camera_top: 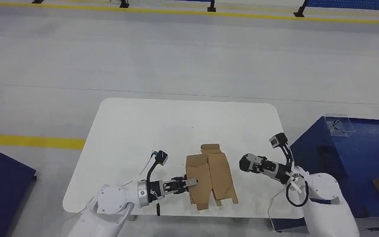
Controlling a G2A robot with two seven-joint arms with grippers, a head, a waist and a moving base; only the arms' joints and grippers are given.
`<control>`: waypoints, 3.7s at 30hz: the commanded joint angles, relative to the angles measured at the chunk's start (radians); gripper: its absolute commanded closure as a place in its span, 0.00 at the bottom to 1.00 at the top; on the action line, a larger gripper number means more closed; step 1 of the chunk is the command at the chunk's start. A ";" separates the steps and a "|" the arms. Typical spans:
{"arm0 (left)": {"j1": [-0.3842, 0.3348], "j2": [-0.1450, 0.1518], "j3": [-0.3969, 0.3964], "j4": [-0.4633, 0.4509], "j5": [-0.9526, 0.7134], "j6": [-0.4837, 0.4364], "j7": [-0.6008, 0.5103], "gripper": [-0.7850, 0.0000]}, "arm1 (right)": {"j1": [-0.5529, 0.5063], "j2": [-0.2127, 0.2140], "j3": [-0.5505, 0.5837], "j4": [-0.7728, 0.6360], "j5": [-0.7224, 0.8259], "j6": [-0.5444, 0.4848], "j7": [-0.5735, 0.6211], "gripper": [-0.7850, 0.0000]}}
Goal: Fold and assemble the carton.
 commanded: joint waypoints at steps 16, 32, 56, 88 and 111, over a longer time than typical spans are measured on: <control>0.000 0.002 0.030 0.029 -0.054 -0.034 -0.020 0.65 | 0.024 0.002 -0.141 0.033 0.089 0.008 0.116 1.00; 0.080 0.056 -0.251 0.049 -0.176 -0.014 -0.071 0.00 | 0.022 0.009 -0.131 0.032 0.091 0.036 0.109 1.00; 0.076 0.061 -0.276 0.086 -0.226 0.009 -0.096 0.00 | 0.114 -0.002 -0.125 -0.585 0.046 -0.272 -0.233 1.00; 0.076 0.061 -0.276 0.086 -0.226 0.009 -0.096 0.00 | -0.010 -0.048 -0.511 -0.457 1.915 0.972 -0.550 1.00; 0.076 0.061 -0.276 0.086 -0.226 0.009 -0.096 0.00 | 0.053 -0.062 -0.305 -0.463 0.517 -0.081 -0.272 1.00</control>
